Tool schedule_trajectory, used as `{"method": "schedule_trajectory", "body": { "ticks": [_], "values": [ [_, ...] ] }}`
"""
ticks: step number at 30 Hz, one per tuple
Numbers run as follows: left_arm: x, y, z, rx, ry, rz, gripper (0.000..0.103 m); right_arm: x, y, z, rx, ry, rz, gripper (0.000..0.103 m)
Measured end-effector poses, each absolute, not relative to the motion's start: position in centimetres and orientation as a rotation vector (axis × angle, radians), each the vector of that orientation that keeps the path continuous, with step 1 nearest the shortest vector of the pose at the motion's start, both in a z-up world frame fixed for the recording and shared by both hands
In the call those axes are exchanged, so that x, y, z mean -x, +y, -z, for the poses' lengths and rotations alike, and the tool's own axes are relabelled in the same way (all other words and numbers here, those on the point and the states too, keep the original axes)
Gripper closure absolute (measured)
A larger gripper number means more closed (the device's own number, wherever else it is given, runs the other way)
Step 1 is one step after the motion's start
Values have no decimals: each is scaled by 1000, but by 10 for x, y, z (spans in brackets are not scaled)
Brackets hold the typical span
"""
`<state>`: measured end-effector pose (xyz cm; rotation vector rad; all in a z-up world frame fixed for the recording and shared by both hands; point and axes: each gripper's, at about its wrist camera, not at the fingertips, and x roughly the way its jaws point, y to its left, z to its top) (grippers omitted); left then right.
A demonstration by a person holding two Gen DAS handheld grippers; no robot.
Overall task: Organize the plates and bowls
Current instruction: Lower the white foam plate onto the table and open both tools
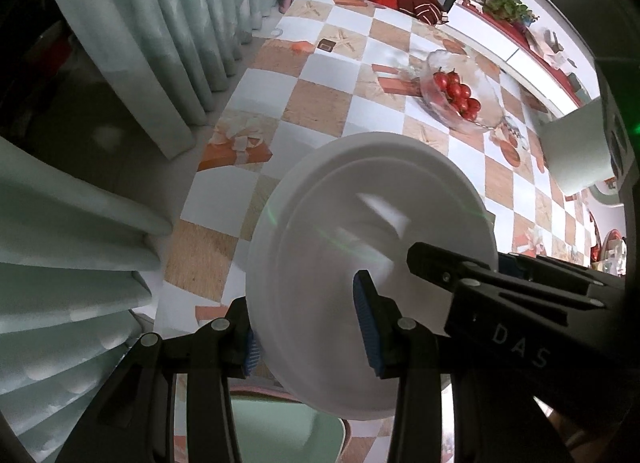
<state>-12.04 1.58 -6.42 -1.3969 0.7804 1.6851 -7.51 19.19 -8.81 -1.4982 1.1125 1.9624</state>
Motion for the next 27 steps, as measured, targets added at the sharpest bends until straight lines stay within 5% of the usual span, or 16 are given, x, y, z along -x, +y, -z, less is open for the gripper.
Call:
{"method": "schedule_trajectory", "body": {
  "ticks": [7,9,10,12,16,19,21,27],
  "values": [
    [126,17,75,1409,790,-1681,54,82,193,99,1532,1126,-1954,69],
    [126,17,77,1416,787,-1669,48,83,193,101,1534,1151,-1967,52],
    [125,17,77,1414,797,-1682,45,83,193,101,1535,1150,-1966,33],
    [126,15,77,1414,808,-1721,25,83,194,99,1523,1138,-1969,30],
    [131,12,76,1424,793,-1741,22,80,196,94,1516,1112,-1964,30],
    [133,9,75,1412,806,-1763,11,75,199,92,1514,1098,-1949,4],
    [135,6,74,1417,802,-1773,0,71,201,88,1504,1074,-1950,3],
    [136,-2,73,1414,813,-1786,0,59,205,86,1517,1042,-1918,1]
  ]
}}
